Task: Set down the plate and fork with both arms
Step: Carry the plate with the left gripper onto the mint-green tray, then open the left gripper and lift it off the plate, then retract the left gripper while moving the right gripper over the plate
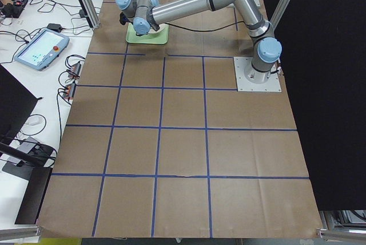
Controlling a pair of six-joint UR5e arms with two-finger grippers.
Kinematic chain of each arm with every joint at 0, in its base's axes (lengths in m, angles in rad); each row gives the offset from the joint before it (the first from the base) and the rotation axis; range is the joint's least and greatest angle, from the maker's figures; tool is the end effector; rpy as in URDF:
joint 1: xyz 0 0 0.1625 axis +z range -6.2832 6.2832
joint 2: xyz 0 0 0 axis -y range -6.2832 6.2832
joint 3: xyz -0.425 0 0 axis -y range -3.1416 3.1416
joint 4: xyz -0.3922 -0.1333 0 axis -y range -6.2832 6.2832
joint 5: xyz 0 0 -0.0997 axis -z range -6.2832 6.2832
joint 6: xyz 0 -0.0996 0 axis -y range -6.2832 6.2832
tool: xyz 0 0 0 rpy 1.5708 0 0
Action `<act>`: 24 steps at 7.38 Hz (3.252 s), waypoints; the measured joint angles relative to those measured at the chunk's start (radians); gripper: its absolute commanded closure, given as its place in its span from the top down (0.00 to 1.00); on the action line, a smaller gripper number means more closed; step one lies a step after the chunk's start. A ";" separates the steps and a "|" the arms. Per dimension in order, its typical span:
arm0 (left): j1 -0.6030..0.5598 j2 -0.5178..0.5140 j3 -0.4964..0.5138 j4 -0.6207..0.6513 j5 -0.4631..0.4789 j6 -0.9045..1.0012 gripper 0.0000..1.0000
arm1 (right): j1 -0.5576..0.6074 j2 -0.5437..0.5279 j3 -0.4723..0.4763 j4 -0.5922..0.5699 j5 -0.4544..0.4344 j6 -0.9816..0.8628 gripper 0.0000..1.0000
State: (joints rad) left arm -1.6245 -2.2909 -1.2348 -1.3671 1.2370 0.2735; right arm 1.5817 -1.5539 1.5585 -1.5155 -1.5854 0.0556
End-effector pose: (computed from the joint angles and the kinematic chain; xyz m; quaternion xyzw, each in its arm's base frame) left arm -0.2046 -0.7151 0.2246 -0.1452 -0.9714 -0.0701 0.1742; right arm 0.1372 -0.4915 0.4803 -0.0221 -0.9993 -0.0297 0.0083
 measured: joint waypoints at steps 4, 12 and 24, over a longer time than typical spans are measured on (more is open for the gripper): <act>-0.047 -0.114 0.119 -0.001 -0.001 -0.021 0.11 | 0.002 0.000 0.000 0.000 0.001 0.001 1.00; -0.052 -0.067 0.136 -0.064 0.040 -0.030 1.00 | 0.003 0.000 0.000 0.000 0.002 0.005 1.00; 0.070 0.724 -0.253 -0.521 0.332 -0.087 1.00 | 0.016 0.054 -0.035 -0.157 0.089 0.019 1.00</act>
State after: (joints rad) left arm -1.5542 -1.5668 -1.4880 -1.8881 1.5690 0.1863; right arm 1.5979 -1.4996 1.5234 -1.6730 -1.4964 0.0746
